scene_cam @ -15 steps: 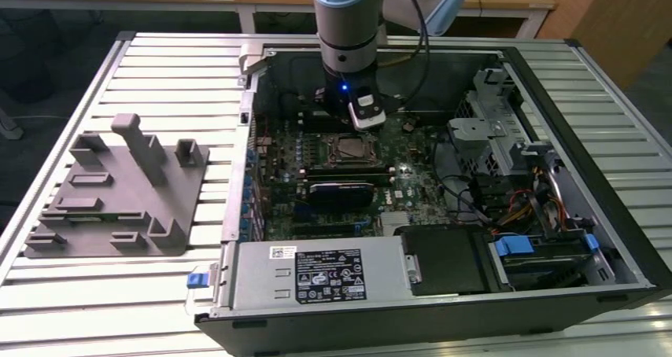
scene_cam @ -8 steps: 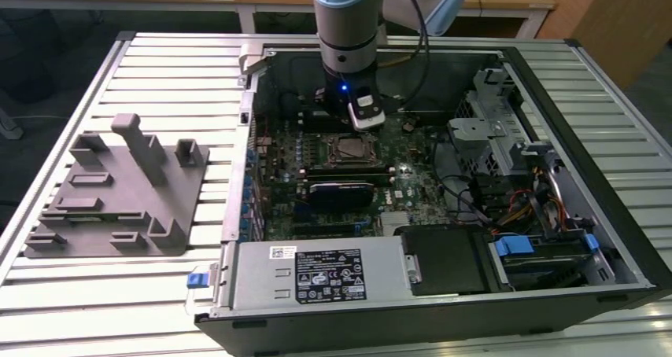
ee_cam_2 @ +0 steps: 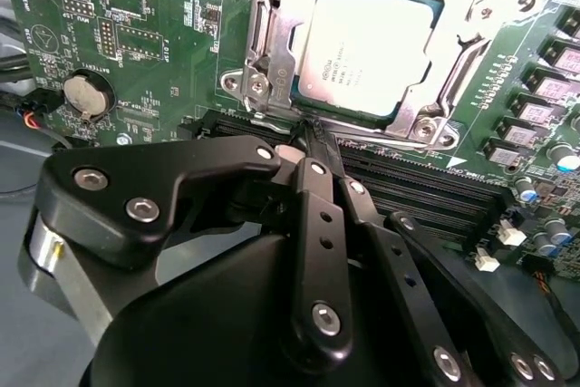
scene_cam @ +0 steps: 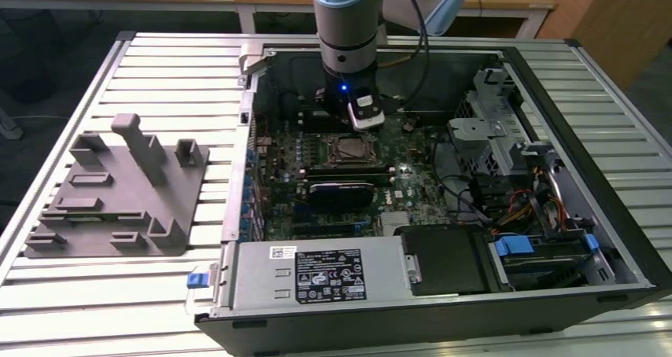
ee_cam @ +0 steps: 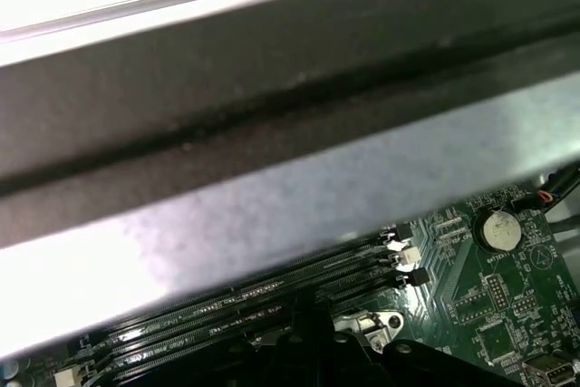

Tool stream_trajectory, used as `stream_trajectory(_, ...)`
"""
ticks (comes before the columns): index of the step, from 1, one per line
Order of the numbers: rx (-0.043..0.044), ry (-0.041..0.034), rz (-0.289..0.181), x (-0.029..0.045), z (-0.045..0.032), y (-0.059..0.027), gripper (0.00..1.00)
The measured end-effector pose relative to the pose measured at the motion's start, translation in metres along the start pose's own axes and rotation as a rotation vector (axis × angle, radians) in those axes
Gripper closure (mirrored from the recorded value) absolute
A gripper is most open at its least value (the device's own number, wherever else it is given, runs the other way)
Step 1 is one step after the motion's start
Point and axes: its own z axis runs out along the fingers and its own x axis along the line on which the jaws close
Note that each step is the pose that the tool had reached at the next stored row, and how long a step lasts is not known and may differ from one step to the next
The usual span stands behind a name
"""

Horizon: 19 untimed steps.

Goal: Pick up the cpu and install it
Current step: 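Install the first cpu locking lever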

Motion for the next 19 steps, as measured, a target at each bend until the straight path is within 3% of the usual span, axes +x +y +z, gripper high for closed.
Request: stream_trajectory(19,0.0008,-0.0026,0.011,0.0014,-0.0031,0.0007,0.89)
